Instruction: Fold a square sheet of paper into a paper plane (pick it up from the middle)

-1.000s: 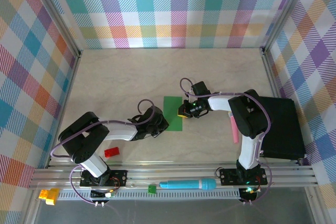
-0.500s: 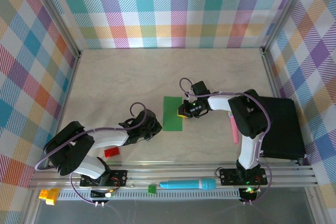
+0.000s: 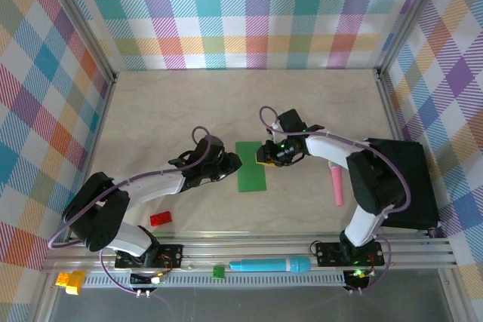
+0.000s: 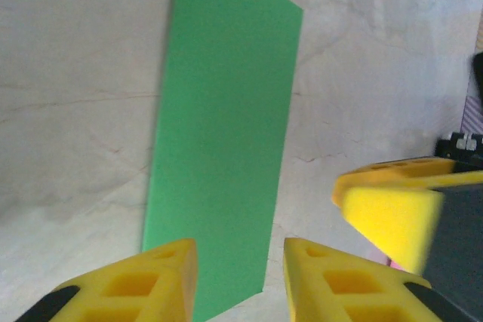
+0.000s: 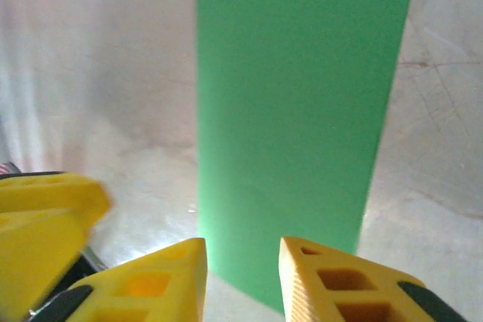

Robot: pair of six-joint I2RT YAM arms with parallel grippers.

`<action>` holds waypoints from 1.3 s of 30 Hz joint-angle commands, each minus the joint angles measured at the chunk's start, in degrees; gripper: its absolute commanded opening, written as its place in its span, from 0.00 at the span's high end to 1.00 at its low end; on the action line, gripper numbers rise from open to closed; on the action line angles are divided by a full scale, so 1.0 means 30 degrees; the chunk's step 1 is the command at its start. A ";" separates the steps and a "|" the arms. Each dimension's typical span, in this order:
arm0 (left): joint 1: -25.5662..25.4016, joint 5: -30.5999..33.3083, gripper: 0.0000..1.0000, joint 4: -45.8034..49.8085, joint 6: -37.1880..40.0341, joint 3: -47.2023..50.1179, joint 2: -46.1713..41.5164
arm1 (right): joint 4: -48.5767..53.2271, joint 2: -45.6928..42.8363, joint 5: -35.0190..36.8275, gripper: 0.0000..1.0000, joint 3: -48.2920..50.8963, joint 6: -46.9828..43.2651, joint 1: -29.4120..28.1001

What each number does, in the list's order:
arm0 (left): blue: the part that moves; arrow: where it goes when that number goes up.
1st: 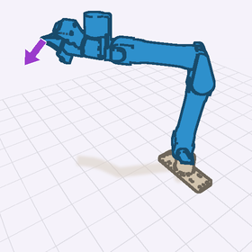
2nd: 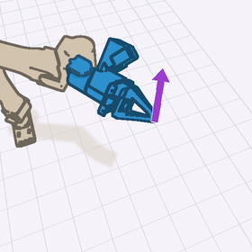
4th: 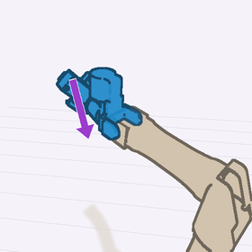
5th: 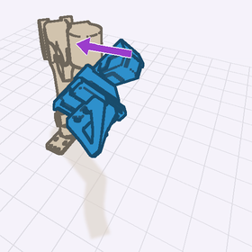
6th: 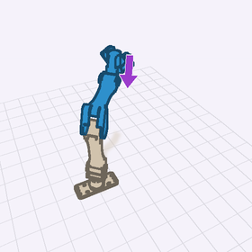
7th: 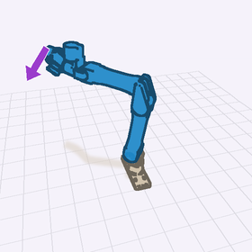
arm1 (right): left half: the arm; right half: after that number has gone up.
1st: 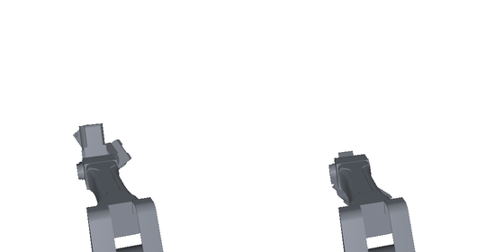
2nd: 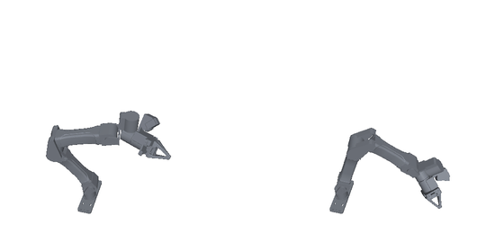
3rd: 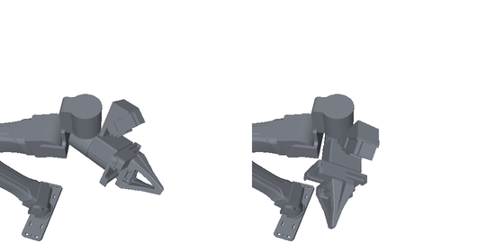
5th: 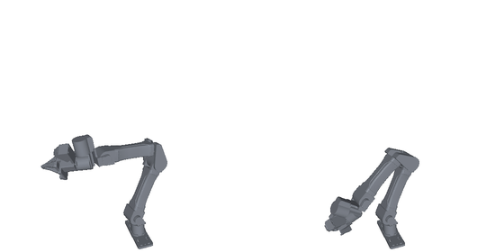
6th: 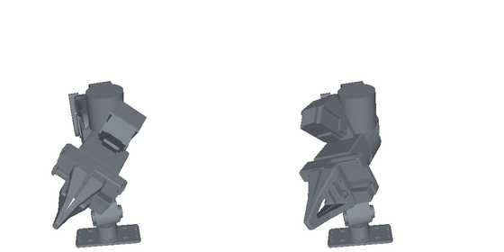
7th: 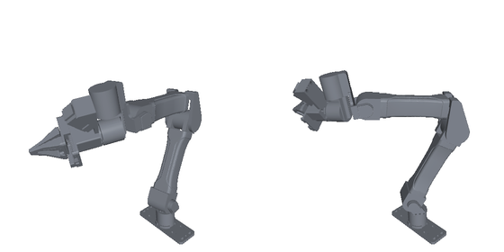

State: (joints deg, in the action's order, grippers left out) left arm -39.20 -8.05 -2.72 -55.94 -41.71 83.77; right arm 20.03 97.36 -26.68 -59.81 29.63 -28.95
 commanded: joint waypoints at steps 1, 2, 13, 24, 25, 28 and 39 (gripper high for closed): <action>0.0392 -0.1103 0.63 0.0812 0.1061 -0.1072 0.1111 | 0.0754 -0.1424 0.0782 0.64 0.0488 0.1628 0.0169; 0.0474 -0.1242 0.63 0.0804 0.1169 -0.1335 0.1406 | 0.0782 -0.1694 0.0988 0.62 0.0807 0.1967 0.0258; 0.0614 -0.1592 0.65 0.0322 0.0634 -0.3481 0.4444 | -0.0228 -0.4656 -0.0297 0.49 0.4270 0.3872 0.1070; 0.1090 -0.0853 0.67 0.1169 0.1405 -0.4796 0.6428 | -0.0559 -0.4401 -0.1784 0.49 0.5272 0.4074 0.1066; 0.1113 -0.0888 0.67 0.1212 0.1547 -0.4970 0.6655 | -0.0598 -0.4212 -0.1957 0.49 0.5289 0.4048 0.1066; 0.1256 -0.1034 0.68 0.1298 0.1786 -0.5317 0.7260 | -0.0632 -0.3819 -0.2252 0.50 0.5265 0.3953 0.1066; 0.1289 0.0110 0.71 0.2398 0.0629 -0.4670 0.7824 | -0.1257 -0.3317 -0.2137 0.51 0.5853 0.4806 0.0866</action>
State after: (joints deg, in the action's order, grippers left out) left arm -35.83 -9.98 0.14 -52.51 -57.67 106.37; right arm 17.10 86.89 -32.18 -42.78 42.83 -25.89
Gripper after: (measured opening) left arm 0.287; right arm 0.490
